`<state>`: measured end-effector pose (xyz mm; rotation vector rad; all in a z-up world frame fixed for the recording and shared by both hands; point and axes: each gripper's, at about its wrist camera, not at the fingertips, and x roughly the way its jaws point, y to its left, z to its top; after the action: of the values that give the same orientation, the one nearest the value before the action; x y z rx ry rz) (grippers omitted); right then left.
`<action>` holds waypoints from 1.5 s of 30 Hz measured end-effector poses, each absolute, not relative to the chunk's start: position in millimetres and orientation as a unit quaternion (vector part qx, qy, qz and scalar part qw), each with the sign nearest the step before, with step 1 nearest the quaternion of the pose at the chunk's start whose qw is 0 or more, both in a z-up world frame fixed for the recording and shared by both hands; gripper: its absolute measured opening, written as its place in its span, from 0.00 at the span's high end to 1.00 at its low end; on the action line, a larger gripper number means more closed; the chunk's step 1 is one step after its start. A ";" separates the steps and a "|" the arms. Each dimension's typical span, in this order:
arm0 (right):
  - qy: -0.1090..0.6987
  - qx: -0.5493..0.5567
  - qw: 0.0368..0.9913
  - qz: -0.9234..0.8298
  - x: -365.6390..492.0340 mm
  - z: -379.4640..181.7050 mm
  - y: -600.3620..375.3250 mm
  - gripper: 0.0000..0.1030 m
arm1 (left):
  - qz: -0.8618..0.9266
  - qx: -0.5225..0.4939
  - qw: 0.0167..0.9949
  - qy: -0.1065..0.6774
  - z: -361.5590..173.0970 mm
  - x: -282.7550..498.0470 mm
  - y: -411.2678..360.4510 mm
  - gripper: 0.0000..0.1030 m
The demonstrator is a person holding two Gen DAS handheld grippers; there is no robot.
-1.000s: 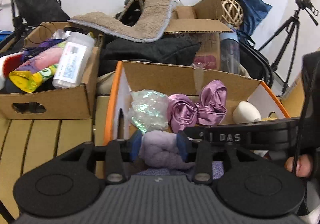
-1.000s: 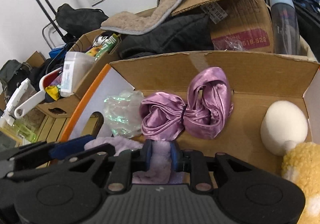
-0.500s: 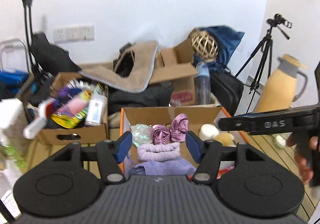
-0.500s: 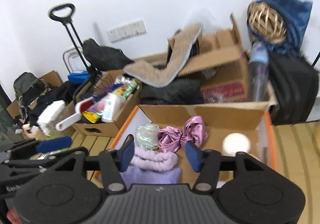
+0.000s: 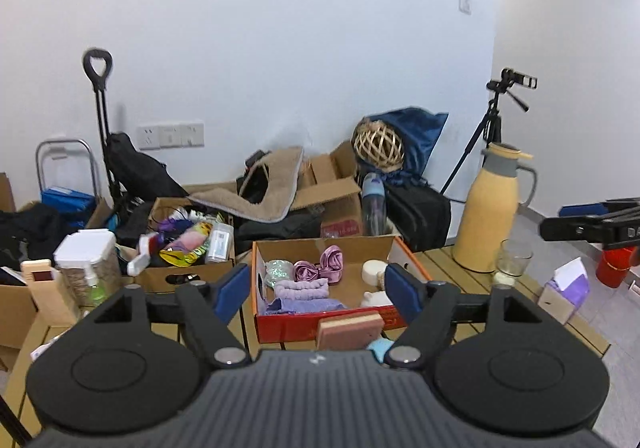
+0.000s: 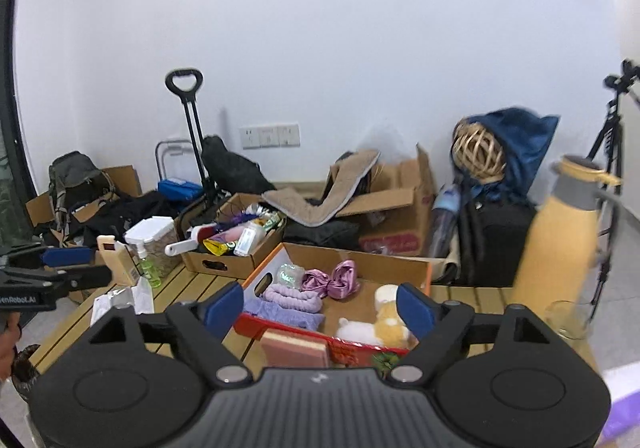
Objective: Organize soft objects
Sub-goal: 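Withdraw both open grippers from the box back toward the table, then grasp the blue tissue pack with the right gripper while the left gripper grasps it too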
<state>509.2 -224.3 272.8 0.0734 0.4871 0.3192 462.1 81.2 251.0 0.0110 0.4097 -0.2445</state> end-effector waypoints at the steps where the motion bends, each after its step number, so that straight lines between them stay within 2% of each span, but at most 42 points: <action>1: 0.231 0.036 0.959 0.158 491.6 275.3 -229.2 0.17 | -0.119 0.007 0.973 0.199 252.2 450.8 80.8 0.22; 4: 0.207 0.035 0.965 0.155 445.9 276.3 -241.6 0.15 | -0.108 0.001 0.976 0.190 249.6 413.1 80.0 0.20; 6: 0.193 0.040 0.968 0.153 416.9 272.6 -248.0 0.13 | -0.105 -0.006 0.979 0.175 241.6 384.8 81.5 0.11; 7: 0.186 0.045 0.969 0.156 400.5 269.5 -251.3 0.12 | -0.103 -0.007 0.981 0.166 234.8 368.5 81.8 0.10; 10: 0.177 0.062 0.967 0.174 349.5 248.2 -260.7 0.10 | -0.092 -0.003 0.985 0.143 214.4 319.6 82.2 0.08; 12: 0.172 0.054 0.967 0.178 317.4 230.4 -261.9 0.10 | -0.093 0.000 0.989 0.113 197.1 285.2 82.7 0.02; 15: 0.152 0.022 0.974 0.168 269.6 203.3 -256.5 0.10 | -0.090 -0.008 0.992 0.088 169.3 247.0 85.2 0.01; 21: 0.126 0.022 0.983 0.128 210.5 149.5 -244.4 0.10 | -0.067 -0.023 0.992 0.101 127.2 208.7 93.8 0.00; 25: 0.149 -0.012 0.979 0.135 203.8 133.3 -236.6 0.09 | -0.064 -0.022 0.993 0.101 125.9 206.3 93.8 0.00; 33: 0.149 0.013 0.980 0.130 220.6 117.0 -233.8 0.09 | -0.091 -0.019 0.987 0.131 105.9 237.2 76.3 0.00; 45: 0.212 0.087 0.969 0.094 320.9 42.5 -231.2 0.10 | -0.103 -0.023 0.965 0.240 39.8 360.4 59.6 0.00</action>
<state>320.9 -231.2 42.5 0.1764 0.4280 0.1898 360.4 59.6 39.8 -0.0460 0.4864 -0.2083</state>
